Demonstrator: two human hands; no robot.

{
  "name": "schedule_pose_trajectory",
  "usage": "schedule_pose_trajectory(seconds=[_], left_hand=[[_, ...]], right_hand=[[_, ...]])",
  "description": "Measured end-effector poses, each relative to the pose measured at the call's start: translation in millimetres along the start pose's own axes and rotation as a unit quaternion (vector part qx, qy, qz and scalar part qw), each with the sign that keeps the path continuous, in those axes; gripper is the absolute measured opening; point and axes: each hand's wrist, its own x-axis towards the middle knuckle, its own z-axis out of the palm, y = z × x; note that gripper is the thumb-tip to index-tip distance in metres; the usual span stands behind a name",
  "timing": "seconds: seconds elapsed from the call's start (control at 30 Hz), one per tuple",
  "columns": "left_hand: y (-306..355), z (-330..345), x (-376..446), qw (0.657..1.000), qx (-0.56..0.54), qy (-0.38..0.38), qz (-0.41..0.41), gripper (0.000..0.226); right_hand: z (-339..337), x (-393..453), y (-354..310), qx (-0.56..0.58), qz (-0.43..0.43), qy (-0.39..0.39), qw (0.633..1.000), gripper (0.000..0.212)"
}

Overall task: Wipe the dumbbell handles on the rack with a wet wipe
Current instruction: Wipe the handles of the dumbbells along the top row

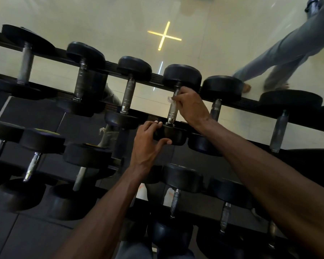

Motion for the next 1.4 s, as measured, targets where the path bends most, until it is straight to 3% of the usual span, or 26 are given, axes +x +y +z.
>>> schedule_pose_trajectory(seconds=[0.07,0.17,0.37,0.5,0.67,0.87,1.2,1.3,1.4], left_hand=[[0,0,0,1.0,0.003,-0.004,0.001,0.06],[-1,-1,-1,1.0,-0.002,-0.01,0.0,0.059],[-1,-2,0,1.0,-0.001,-0.007,0.002,0.061],[-2,-2,0,1.0,-0.001,-0.01,0.003,0.062],[-3,-3,0,1.0,-0.005,-0.012,0.003,0.06],[-4,-2,1,1.0,-0.003,-0.011,0.001,0.061],[-4,-1,2,1.0,-0.004,-0.01,0.004,0.064],[-1,-3,1,1.0,-0.007,-0.012,0.0,0.064],[-2,-3,0,1.0,-0.008,-0.009,-0.001,0.062]], right_hand=[[4,-2,-5,-0.031,-0.052,-0.051,0.997,0.019],[-1,-17,-16,-0.072,-0.163,-0.207,0.962,0.015],[-6,13,5,-0.102,-0.077,-0.062,0.99,0.024],[2,-15,-10,-0.077,-0.162,-0.143,0.973,0.025],[4,-20,5,-0.041,-0.166,-0.187,0.967,0.019],[-8,-7,1,-0.06,-0.197,-0.295,0.933,0.015],[4,4,-22,-0.061,-0.135,-0.277,0.949,0.013],[7,-13,-14,-0.007,-0.089,-0.214,0.973,0.014],[7,-36,-3,0.107,0.019,-0.106,0.988,0.011]])
